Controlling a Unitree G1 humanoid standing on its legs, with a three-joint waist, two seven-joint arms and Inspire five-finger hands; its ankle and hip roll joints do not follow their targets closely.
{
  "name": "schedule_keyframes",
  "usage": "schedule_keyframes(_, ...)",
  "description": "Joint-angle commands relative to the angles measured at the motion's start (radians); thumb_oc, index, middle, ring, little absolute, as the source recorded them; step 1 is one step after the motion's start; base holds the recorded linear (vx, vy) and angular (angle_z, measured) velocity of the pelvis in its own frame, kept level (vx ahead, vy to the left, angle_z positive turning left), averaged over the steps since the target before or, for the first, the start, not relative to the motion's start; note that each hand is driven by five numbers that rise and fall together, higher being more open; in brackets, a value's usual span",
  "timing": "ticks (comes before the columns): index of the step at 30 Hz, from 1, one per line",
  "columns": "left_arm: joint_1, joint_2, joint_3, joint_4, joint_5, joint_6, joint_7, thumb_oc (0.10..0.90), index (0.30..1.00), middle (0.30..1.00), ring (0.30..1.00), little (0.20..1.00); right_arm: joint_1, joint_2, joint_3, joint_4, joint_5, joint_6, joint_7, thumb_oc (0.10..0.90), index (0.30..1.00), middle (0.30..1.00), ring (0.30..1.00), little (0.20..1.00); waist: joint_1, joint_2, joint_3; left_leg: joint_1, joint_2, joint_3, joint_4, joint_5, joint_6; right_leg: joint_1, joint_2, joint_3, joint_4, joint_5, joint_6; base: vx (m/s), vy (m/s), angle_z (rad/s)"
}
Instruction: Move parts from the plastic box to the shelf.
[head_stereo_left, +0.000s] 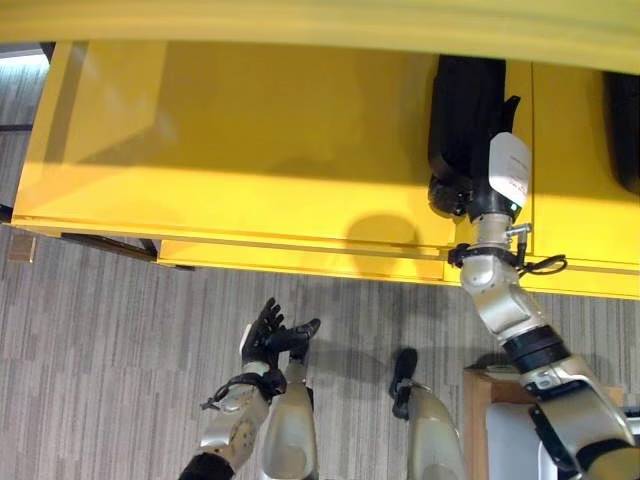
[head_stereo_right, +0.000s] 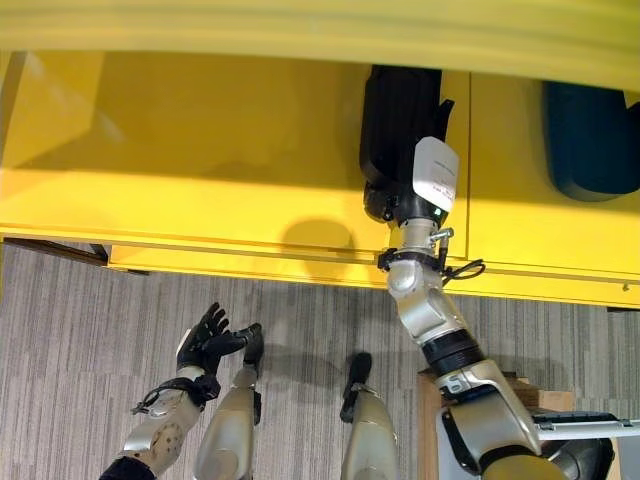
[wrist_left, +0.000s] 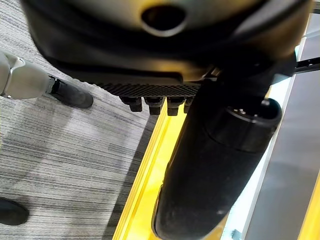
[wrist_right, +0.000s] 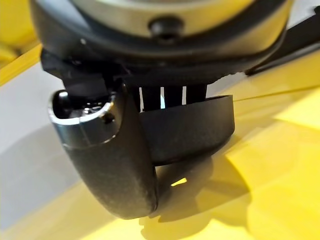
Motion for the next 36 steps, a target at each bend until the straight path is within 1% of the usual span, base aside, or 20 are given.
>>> schedule_keyframes(1,0.013,0.024,0.005,-0.084,0.020,-0.084,-0.034,0.900,1.000,1.000,1.000,1.000,-0.048,-0.094,0.035,-0.006,-0.079,-0.012,0.053,0.400,0.300,0.300,0.300,0.300,0.010,-0.018,-0.003,0.078,0.063,-0.012,-0.021,-0.023,0.006,0.026,-0.074,0.036,-0.058,0.145,0.043,0.00,0.000,0.00)
schedule_keyframes(7,0.018,0.030,0.011,-0.081,0.015,-0.089,-0.052,0.900,1.000,1.000,1.000,1.000,-0.096,-0.154,0.103,0.030,-0.139,-0.020,0.102,0.400,0.300,0.300,0.300,0.300,0.020,-0.023,-0.003,0.077,0.063,-0.017,-0.024,-0.020,0.005,0.028,-0.073,0.032,-0.058,0.146,0.043,0.00,0.000,0.00)
schedule_keyframes(9,0.016,0.033,0.012,-0.080,0.017,-0.091,-0.054,0.900,1.000,1.000,1.000,1.000,-0.111,-0.165,0.123,0.040,-0.147,-0.024,0.116,0.400,0.300,0.300,0.300,0.300,0.023,-0.024,-0.004,0.078,0.063,-0.017,-0.032,-0.017,0.004,0.030,-0.073,0.029,-0.060,0.147,0.044,0.00,0.000,0.00)
schedule_keyframes(15,0.011,0.031,0.015,-0.069,0.010,-0.093,-0.055,0.900,1.000,1.000,1.000,1.000,-0.119,-0.178,0.139,0.060,-0.157,-0.023,0.131,0.400,0.300,0.300,0.300,0.300,0.023,-0.025,-0.004,0.077,0.063,-0.019,-0.033,-0.014,0.004,0.029,-0.074,0.026,-0.058,0.148,0.043,0.00,0.000,0.00)
schedule_keyframes(29,0.008,0.025,0.021,-0.067,0.002,-0.089,-0.048,0.900,1.000,1.000,1.000,1.000,-0.107,-0.136,0.109,0.075,-0.103,-0.015,0.116,0.400,0.300,0.300,0.300,0.300,0.023,-0.027,-0.003,0.079,0.065,-0.017,-0.038,-0.013,0.001,0.033,-0.071,0.029,-0.073,0.156,0.043,0.00,0.000,0.00)
schedule_keyframes(36,0.010,0.022,0.027,-0.067,-0.002,-0.087,-0.042,0.900,1.000,1.000,1.000,1.000,-0.083,-0.112,0.095,0.036,-0.085,-0.018,0.118,0.400,0.300,0.300,0.300,0.300,0.021,-0.031,-0.005,0.079,0.065,-0.015,-0.037,-0.014,0.001,0.033,-0.071,0.028,-0.073,0.159,0.044,0.00,0.000,0.00)
